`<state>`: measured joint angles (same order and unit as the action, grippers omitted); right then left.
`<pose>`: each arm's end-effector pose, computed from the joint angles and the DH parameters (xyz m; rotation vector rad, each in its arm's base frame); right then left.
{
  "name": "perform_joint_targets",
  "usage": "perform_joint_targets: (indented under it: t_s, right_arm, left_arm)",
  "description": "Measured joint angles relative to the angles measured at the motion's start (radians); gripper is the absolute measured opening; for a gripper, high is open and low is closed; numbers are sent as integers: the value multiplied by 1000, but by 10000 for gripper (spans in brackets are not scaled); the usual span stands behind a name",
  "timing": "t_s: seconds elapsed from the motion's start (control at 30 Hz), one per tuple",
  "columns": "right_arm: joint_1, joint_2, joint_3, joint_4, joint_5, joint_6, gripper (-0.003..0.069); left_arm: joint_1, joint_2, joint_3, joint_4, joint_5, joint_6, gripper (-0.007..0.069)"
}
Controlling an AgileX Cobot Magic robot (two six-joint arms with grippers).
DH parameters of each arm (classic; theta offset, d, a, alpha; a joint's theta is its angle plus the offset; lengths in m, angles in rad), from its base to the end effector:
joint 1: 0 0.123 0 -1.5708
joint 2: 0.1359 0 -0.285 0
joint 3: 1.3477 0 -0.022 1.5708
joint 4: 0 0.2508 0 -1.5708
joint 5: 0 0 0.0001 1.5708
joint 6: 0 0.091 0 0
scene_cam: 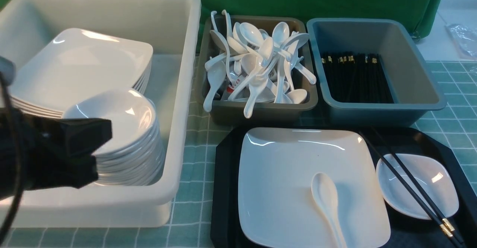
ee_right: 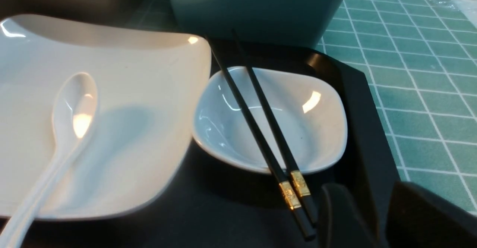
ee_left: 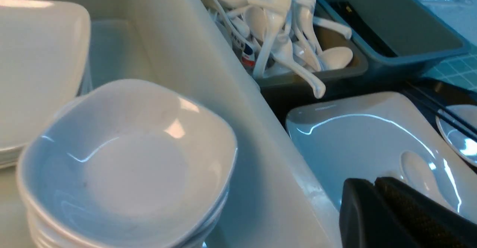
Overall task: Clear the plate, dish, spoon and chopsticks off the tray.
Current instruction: Use the right arm to grab a pair of chopsticks from the plate
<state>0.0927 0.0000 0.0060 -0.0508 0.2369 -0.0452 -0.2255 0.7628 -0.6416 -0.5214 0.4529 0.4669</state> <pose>0.0556 0.0041 0.1897 -0.1526 1.7194 -0.0117 0.1462 -0.0539 0.3221 0.3567 1.9804 -0.3705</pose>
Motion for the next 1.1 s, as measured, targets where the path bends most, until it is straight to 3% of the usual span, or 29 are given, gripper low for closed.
perform_joint_targets:
  t_s: [0.1,0.2,0.33,0.43,0.5,0.53,0.63,0.7,0.73,0.93,1.1]
  right_arm:
    - [0,0,0,51,-49,71,239]
    - [0,0,0,128,-169,284,239]
    - [0,0,0,153,-300,446,232]
    - [19,14,-38,161,-227,520,207]
    - [65,85,-144,161,-58,454,199]
    - [70,95,-155,161,-58,442,199]
    - [177,367,-385,133,232,224,199]
    - [203,446,-440,111,288,184,199]
    - [238,573,-527,59,359,141,203]
    - [260,980,-729,-73,505,91,267]
    - [258,1209,-839,-91,528,30,360]
  left_arm:
    - [-36,57,0,0,-2,0,17]
    - [-44,74,0,-1,-2,1,17]
    - [-44,74,0,-1,-3,1,17]
    - [-44,74,0,-22,-3,2,17]
    - [-44,74,0,-51,-1,23,17]
    - [-44,74,0,-51,0,26,17]
    - [-44,74,0,-137,43,144,17]
    - [-44,74,0,-168,56,176,17]
    - [-44,73,0,-225,90,251,17]
    - [-44,11,0,-355,179,451,17]
    - [-45,-67,0,-364,196,492,17]
